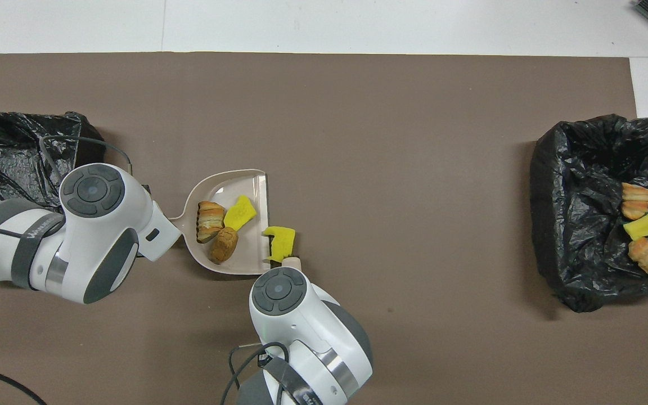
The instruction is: Sweep and dump trash in bin
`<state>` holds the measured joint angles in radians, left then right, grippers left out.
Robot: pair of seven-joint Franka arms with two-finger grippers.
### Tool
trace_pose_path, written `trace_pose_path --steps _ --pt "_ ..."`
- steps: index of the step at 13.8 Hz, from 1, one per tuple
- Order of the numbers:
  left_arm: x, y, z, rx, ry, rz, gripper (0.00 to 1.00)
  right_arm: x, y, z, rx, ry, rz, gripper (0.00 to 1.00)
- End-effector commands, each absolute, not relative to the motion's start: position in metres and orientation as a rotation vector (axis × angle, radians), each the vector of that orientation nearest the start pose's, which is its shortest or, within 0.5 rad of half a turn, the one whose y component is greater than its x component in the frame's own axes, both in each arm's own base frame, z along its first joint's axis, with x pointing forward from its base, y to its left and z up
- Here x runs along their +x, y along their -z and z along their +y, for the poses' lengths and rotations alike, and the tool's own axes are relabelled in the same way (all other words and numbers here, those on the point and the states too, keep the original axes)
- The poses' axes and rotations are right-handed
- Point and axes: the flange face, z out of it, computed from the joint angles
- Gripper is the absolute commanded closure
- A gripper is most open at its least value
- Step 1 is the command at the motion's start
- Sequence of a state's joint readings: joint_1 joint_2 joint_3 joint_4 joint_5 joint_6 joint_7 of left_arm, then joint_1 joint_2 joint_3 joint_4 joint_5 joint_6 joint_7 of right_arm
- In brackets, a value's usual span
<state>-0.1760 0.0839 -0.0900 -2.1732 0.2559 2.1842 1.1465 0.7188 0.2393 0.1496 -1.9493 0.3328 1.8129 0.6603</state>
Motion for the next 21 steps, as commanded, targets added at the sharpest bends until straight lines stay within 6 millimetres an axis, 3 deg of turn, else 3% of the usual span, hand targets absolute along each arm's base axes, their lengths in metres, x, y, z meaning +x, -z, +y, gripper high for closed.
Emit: trace_pose_path --steps 1,3,5,8,10,12,13,16,21 --pt "0.508 -0.348 -0.134 -2.086 -0.201 2.113 1.0 0.36 -0.35 0.44 -3.083 -0.792 -0.064 1.0" --pt "0.507 -0.347 -0.134 -2.097 -0.203 2.102 1.0 0.382 -0.337 0.428 -3.086 -0.767 -0.014 1.0" --pt "0.506 -0.346 -0.134 -2.103 -0.204 2.096 1.0 0.39 -0.332 0.428 -3.067 -0.692 0.008 1.0" --pt "0.504 -0.345 -0.135 -2.103 -0.208 2.098 1.0 0.395 -0.33 0.432 -3.05 -0.653 0.006 1.0" --pt "0.502 -0.344 -0.134 -2.105 -0.21 2.097 1.0 0.393 -0.311 0.448 -3.041 -0.659 -0.009 1.0" --pt "0.502 -0.345 -0.133 -2.106 -0.208 2.095 1.0 0.397 -0.313 0.459 -2.987 -0.648 -0.038 1.0" --pt "0.502 -0.345 -0.133 -2.106 -0.208 2.095 1.0 0.401 -0.33 0.471 -2.93 -0.631 -0.085 1.0" --pt "0.501 -0.344 -0.133 -2.117 -0.211 2.084 1.0 0.417 -0.353 0.471 -2.834 -0.674 -0.065 1.0" --pt "0.501 -0.343 -0.133 -2.118 -0.213 2.084 1.0 0.398 -0.331 0.443 -2.939 -0.707 -0.116 1.0"
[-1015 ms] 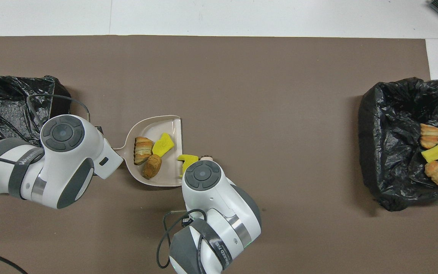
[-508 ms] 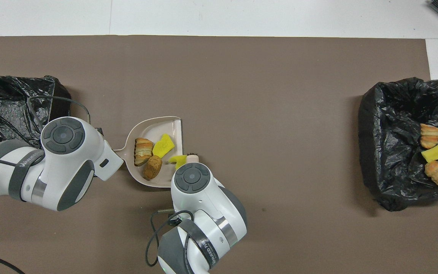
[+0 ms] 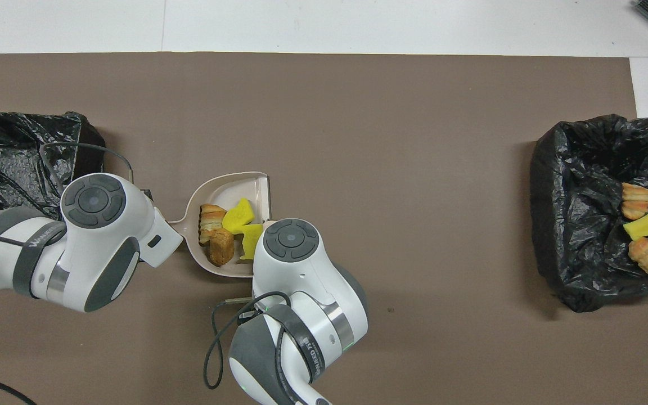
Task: Sweep and dump trash in bin
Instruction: 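Carry the loaded dustpan over the bin nearest the left arm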
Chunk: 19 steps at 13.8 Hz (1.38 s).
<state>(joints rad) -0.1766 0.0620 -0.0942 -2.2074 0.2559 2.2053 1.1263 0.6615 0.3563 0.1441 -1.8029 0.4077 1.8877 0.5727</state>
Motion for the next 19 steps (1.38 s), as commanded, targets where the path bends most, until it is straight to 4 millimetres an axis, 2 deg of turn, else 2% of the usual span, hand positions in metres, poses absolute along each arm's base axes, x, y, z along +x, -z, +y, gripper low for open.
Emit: trace_pose_path --steps 1,4,7,9,12,13,14,16,18,19 --pt "0.501 -0.344 -0.132 -2.119 -0.213 2.082 1.0 0.393 -0.328 0.44 -2.96 -0.707 -0.127 1.0" --pt "0.503 -0.346 -0.13 -2.112 -0.212 2.089 1.0 0.383 -0.327 0.432 -3.008 -0.741 -0.153 1.0" --pt "0.506 -0.347 -0.126 -2.111 -0.212 2.091 1.0 0.373 -0.33 0.432 -3.041 -0.75 -0.122 1.0" --pt "0.515 -0.353 -0.124 -2.096 -0.202 2.101 1.0 0.351 -0.33 0.437 -3.079 -0.747 -0.152 1.0" --pt "0.528 -0.375 -0.094 -2.083 -0.181 2.099 1.0 0.335 -0.332 0.439 -3.099 -0.798 -0.102 1.0" --pt "0.53 -0.391 -0.083 -2.098 -0.165 2.068 1.0 0.326 -0.333 0.442 -3.107 -0.802 -0.095 1.0" --pt "0.534 -0.405 -0.063 -2.123 -0.164 2.032 1.0 0.32 -0.331 0.442 -3.115 -0.798 -0.086 1.0" --pt "0.54 -0.437 -0.026 -2.118 -0.156 2.018 1.0 0.323 -0.33 0.441 -3.108 -0.789 -0.082 1.0" --pt "0.548 -0.467 0.02 -2.158 -0.147 1.953 1.0 0.33 -0.33 0.441 -3.098 -0.79 -0.073 0.57" --pt "0.551 -0.482 0.045 -2.187 -0.136 1.903 1.0 0.333 -0.333 0.443 -3.096 -0.787 -0.088 0.01"
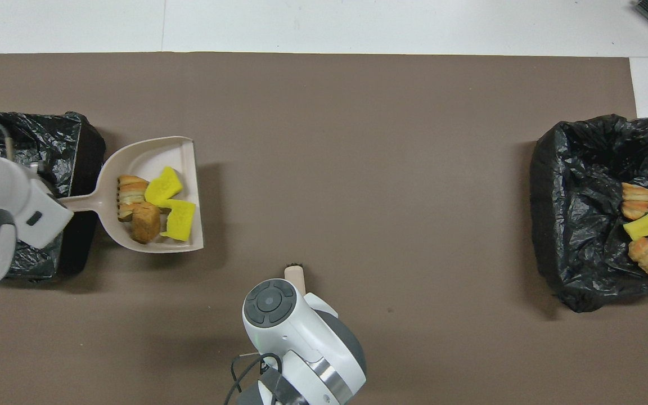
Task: Sweep and dump trash in bin
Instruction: 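Carry the loaded dustpan over the bin nearest the left arm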
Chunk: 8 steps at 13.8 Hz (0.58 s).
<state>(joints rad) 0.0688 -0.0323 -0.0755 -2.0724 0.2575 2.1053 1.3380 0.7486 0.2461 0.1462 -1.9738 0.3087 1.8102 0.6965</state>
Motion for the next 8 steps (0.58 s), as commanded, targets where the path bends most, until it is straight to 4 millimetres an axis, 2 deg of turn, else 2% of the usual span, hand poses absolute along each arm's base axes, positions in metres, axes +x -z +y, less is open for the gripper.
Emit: trace_pose_path --steps 1,3,5,7,8 --pt "0.553 -0.494 0.073 -2.227 -0.118 1.832 1.0 0.336 -0.335 0.444 -3.107 -0.779 -0.101 0.0" --pt "0.546 -0.518 0.136 -2.312 -0.122 1.7 1.0 0.355 -0.352 0.439 -3.097 -0.773 -0.075 0.0" --pt "0.532 -0.542 0.205 -2.315 -0.128 1.672 1.0 0.377 -0.376 0.432 -3.107 -0.75 -0.064 0.0" --pt "0.523 -0.555 0.251 -2.311 -0.117 1.641 1.0 0.395 -0.397 0.424 -3.131 -0.669 -0.067 0.0" --pt "0.518 -0.558 0.266 -2.312 -0.117 1.606 1.0 0.413 -0.411 0.411 -3.112 -0.635 -0.046 0.0"
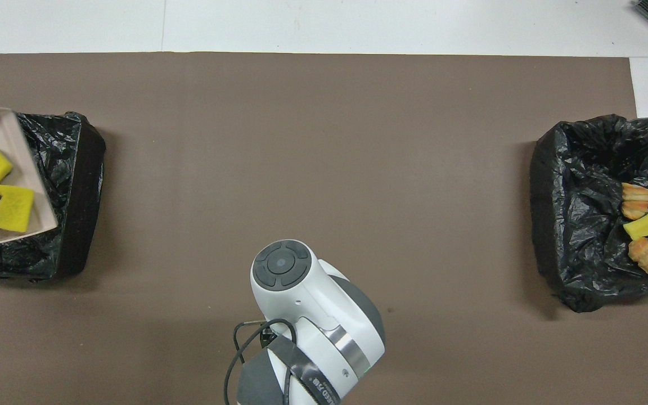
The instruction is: Sweep and dump trash in bin
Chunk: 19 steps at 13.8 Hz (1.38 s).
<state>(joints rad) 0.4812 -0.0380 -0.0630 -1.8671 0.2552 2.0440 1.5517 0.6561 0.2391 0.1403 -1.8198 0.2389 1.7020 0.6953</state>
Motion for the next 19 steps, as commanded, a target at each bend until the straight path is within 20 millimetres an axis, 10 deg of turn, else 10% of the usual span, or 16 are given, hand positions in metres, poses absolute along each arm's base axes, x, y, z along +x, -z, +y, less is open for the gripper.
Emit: trace_pose_path --steps 1,6,12,19 --pt "0.518 -0.559 0.273 -2.292 -0.117 1.582 1.0 0.437 -0.433 0.39 -3.086 -0.606 -0.036 0.0" --pt "0.545 -0.551 0.268 -2.092 -0.35 1.476 1.0 0.5 -0.51 0.291 -3.077 -0.435 -0.065 0.0" --pt "0.545 -0.544 0.234 -1.978 -0.623 1.319 1.0 0.563 -0.546 0.132 -3.087 -0.282 -0.282 0.0" --pt "0.545 -0.567 0.181 -1.789 -0.929 1.103 1.0 0.583 -0.591 0.013 -3.166 -0.125 -0.064 0.0"
